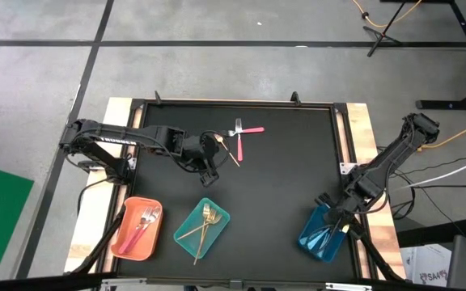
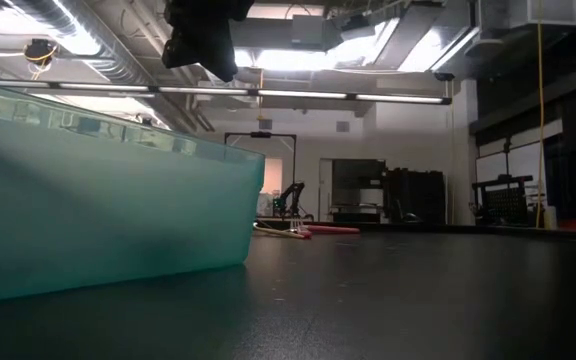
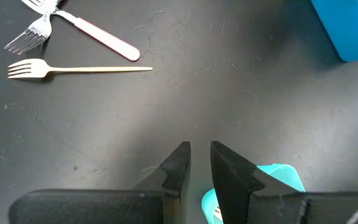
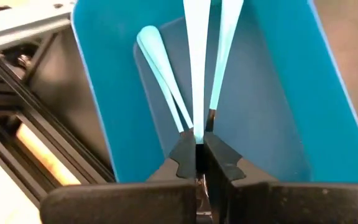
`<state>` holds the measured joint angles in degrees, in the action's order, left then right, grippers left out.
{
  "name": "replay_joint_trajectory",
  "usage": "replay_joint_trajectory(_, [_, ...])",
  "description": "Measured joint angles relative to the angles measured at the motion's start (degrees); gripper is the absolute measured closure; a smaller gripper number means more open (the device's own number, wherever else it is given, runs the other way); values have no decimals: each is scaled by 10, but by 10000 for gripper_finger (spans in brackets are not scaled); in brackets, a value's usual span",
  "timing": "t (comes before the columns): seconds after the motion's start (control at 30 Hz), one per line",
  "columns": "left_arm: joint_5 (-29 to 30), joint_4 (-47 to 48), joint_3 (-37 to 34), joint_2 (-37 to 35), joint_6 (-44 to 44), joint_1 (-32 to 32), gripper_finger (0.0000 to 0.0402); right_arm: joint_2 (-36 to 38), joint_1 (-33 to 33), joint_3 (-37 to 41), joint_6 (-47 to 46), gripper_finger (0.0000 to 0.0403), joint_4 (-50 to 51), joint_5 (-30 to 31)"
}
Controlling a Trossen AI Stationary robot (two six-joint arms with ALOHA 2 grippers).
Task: Sort silverware by color (type)
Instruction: Put the blue fork into the blue bin
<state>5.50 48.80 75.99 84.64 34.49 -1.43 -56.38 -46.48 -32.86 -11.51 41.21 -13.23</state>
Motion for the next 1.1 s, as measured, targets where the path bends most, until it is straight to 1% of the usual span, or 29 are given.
replay_joint_trajectory(0.2, [0,0,0,0,0,0,345,0,0,0,2,400,-54,-14])
replay_joint_trajectory(0.47, [0,0,0,0,-1,0,345,12,0,0,2,400,-59,-14])
replay_joint_trajectory(0.67, [0,0,0,0,-1,0,345,19,0,-1,2,400,-127,-14])
replay_joint_trajectory(0.73, [0,0,0,0,-1,0,345,19,0,-1,-2,400,-135,-17])
replay_joint_trajectory(0.93, [0,0,0,0,1,-1,345,-3,0,-1,-5,400,-131,-18])
replay_joint_trajectory(1.1, [0,0,0,0,22,-1,345,-26,0,-1,-5,400,-133,-18])
